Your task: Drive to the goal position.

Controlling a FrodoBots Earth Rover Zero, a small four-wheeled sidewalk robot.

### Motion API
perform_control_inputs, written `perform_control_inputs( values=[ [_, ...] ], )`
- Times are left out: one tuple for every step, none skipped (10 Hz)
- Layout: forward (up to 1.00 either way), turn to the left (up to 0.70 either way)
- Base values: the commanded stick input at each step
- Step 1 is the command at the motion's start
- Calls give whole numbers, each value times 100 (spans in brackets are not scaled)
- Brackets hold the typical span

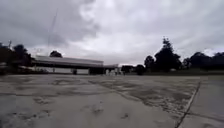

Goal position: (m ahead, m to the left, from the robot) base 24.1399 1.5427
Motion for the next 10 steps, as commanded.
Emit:
perform_control_inputs(
  values=[
    [70,0],
    [70,0],
    [70,0],
    [70,0],
    [70,0],
    [70,0],
    [70,0],
    [70,0],
    [70,0],
    [70,0]
  ],
)
